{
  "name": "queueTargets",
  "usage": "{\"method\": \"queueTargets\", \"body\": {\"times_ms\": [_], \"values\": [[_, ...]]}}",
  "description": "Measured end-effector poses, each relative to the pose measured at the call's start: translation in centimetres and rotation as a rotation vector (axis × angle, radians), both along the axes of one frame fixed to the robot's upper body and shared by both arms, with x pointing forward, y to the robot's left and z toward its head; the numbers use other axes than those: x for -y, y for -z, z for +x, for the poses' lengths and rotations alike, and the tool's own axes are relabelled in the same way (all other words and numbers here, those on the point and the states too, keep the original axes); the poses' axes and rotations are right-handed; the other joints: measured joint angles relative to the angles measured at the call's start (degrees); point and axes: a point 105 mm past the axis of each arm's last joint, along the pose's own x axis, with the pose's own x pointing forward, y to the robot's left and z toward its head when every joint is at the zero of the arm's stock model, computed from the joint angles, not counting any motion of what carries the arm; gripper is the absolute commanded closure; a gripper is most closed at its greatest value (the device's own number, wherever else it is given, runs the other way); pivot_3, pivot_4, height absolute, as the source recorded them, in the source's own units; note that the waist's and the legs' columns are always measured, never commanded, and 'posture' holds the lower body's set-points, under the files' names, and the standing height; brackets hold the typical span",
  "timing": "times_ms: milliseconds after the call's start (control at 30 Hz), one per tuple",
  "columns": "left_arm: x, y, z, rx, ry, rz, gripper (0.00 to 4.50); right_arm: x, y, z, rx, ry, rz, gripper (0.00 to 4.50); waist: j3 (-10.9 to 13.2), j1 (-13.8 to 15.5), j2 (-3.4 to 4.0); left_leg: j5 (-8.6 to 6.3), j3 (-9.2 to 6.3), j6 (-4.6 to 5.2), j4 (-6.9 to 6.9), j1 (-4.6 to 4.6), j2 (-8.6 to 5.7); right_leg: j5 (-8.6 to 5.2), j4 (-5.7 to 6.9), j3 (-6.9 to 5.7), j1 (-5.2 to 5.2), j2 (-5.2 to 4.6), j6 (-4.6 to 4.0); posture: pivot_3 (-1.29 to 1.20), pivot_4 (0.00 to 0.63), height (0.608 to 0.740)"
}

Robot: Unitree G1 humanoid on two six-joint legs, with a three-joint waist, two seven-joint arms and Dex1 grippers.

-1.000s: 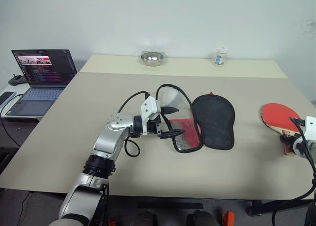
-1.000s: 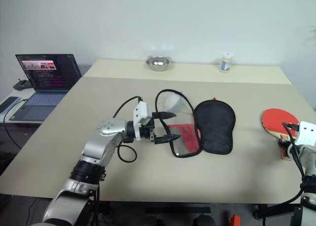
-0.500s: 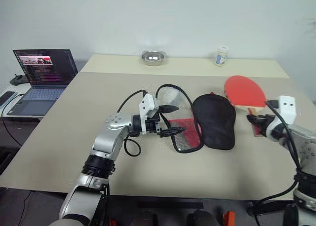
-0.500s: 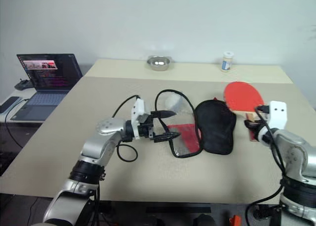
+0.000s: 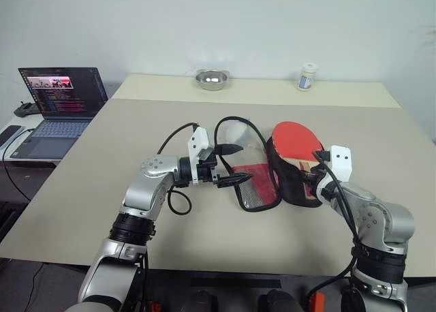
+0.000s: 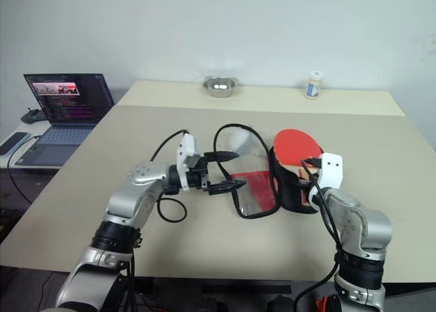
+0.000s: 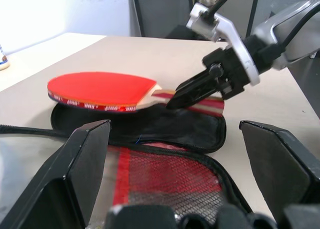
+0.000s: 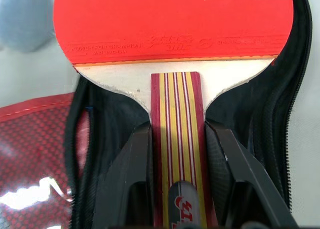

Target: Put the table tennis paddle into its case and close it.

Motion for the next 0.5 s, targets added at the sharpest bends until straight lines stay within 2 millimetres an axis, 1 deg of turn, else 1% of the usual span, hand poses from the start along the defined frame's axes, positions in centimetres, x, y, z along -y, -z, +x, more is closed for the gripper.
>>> {"method": "queueTargets", "body": {"times_ms": [233,300,333,367,467,500], "values": [[0.0,0.1,0.0,0.000,-0.002,0.002,0.00,0.0,1.4,0.8,-0.026,-0.001,-0.046,3.46,0.0,-0.1,0.00,0.00,0.01,0.00,-0.01,0.00,0.01,0.00,0.00,0.01,-0.02,0.00,0.00,0.00,0.150,0.740],[-0.1,0.1,-0.1,0.001,-0.002,0.002,0.00,0.0,1.6,0.9,-0.025,0.002,-0.042,2.74,0.0,-0.1,0.00,0.00,0.01,0.00,-0.02,-0.01,0.01,0.00,0.01,0.01,-0.02,0.00,0.00,0.00,0.150,0.740],[-0.1,0.1,-0.1,0.001,-0.003,0.003,0.00,-0.2,1.5,0.9,-0.020,0.001,-0.037,2.59,0.0,-0.1,0.00,0.00,0.01,0.00,-0.02,0.00,0.01,0.00,0.01,0.01,-0.02,0.00,0.00,0.00,0.150,0.740],[-0.1,0.1,-0.1,0.002,-0.004,0.005,0.00,-0.4,1.3,0.9,-0.010,-0.002,-0.030,2.29,0.0,-0.1,0.00,0.00,0.01,0.00,-0.02,0.00,0.01,0.00,0.01,0.01,-0.02,0.00,0.00,0.00,0.150,0.740],[-0.2,0.0,-0.1,0.007,-0.004,0.010,0.00,-0.9,1.1,0.9,0.004,-0.011,-0.021,1.20,0.0,-0.2,0.00,0.00,0.01,0.00,-0.02,0.00,0.01,0.00,0.01,0.01,-0.02,0.00,0.00,0.00,0.150,0.740],[-0.3,0.0,-0.1,0.006,-0.006,0.012,0.00,-1.0,0.8,0.8,0.014,-0.015,-0.023,0.92,0.0,-0.2,0.00,0.00,0.01,0.00,-0.02,0.00,0.01,0.00,0.01,0.01,-0.02,0.00,0.00,0.00,0.150,0.740]]}}
